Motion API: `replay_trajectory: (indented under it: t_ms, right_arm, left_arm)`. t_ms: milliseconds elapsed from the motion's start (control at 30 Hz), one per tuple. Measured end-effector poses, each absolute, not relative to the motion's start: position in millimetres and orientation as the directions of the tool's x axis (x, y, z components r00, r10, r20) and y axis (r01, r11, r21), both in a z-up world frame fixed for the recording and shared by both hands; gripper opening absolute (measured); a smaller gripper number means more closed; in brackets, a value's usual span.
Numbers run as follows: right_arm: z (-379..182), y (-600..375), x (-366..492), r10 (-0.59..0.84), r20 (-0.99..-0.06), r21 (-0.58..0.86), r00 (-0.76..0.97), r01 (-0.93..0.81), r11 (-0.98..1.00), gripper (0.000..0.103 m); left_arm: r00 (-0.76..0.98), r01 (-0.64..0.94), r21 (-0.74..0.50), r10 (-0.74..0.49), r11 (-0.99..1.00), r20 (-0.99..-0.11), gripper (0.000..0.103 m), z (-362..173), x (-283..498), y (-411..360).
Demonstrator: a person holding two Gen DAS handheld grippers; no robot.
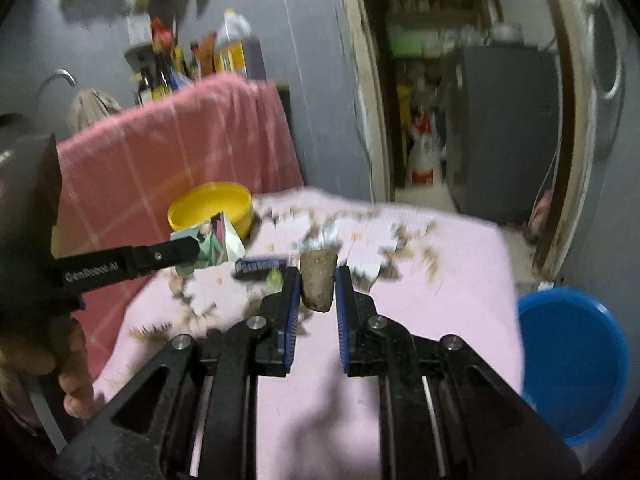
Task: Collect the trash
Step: 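Lift and carry both held pieces over the blue bucket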
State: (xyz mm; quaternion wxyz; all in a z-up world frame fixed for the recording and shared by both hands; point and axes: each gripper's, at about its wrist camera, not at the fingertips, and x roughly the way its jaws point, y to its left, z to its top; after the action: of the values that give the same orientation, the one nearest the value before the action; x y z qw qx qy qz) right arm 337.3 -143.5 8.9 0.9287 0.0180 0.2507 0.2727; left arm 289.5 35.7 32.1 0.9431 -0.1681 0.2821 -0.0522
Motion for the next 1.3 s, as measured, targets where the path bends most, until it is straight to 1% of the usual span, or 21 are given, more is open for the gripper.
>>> replay_trajectory:
  t_ms: [67, 167, 333, 467, 600, 733, 933, 1067, 1300]
  right_arm:
    - [20.8, -150.1, 327.7, 0.51, -0.402, 0.156, 0.76, -0.492, 0.856, 0.025]
    - [38.1, -164.4, 310.6, 0.498, -0.315, 0.138, 0.808, -0.481, 0.866, 0.025]
    - [62.8, -190.7, 284.9, 0.442, -0.176, 0.103, 0.88, -0.43, 0.897, 0.025]
    - [75.9, -213.0, 271.5, 0.396, -0.109, 0.095, 0.912, -0.388, 0.917, 0.025]
    - [84.1, -238.3, 260.5, 0.347, -0.066, 0.091, 0.936, -0.34, 0.936, 0.025]
    - [87.5, -263.5, 252.8, 0.3, -0.046, 0.094, 0.953, -0.295, 0.951, 0.025]
    - [83.5, -301.0, 247.8, 0.239, -0.047, 0.109, 0.97, -0.233, 0.966, 0.025]
    - [76.7, -322.6, 250.4, 0.205, -0.06, 0.125, 0.977, -0.196, 0.973, 0.025]
    - [58.3, -351.5, 265.1, 0.161, -0.108, 0.157, 0.981, -0.144, 0.977, 0.025]
  left_arm:
    - [0.856, 0.033, -0.331, -0.198, 0.943, -0.478, 0.0, 43.6, 283.6, 26.7]
    - [0.891, 0.093, -0.305, -0.216, 0.948, -0.4, 0.0, 63.2, 273.1, 8.4]
    - [0.92, 0.197, -0.262, -0.271, 0.945, -0.285, 0.0, 90.0, 261.9, -26.8]
    - [0.92, 0.27, -0.24, -0.323, 0.932, -0.221, 0.0, 106.1, 256.2, -55.8]
    - [0.905, 0.337, -0.222, -0.379, 0.915, -0.191, 0.0, 117.7, 256.3, -86.4]
    - [0.884, 0.392, -0.207, -0.429, 0.896, -0.186, 0.0, 120.9, 260.7, -115.4]
    - [0.847, 0.456, -0.185, -0.488, 0.871, -0.212, 0.0, 115.9, 271.2, -158.0]
    - [0.824, 0.484, -0.173, -0.513, 0.858, -0.238, 0.0, 108.1, 279.1, -182.3]
    - [0.791, 0.508, -0.164, -0.533, 0.846, -0.3, 0.0, 86.5, 300.2, -208.7]
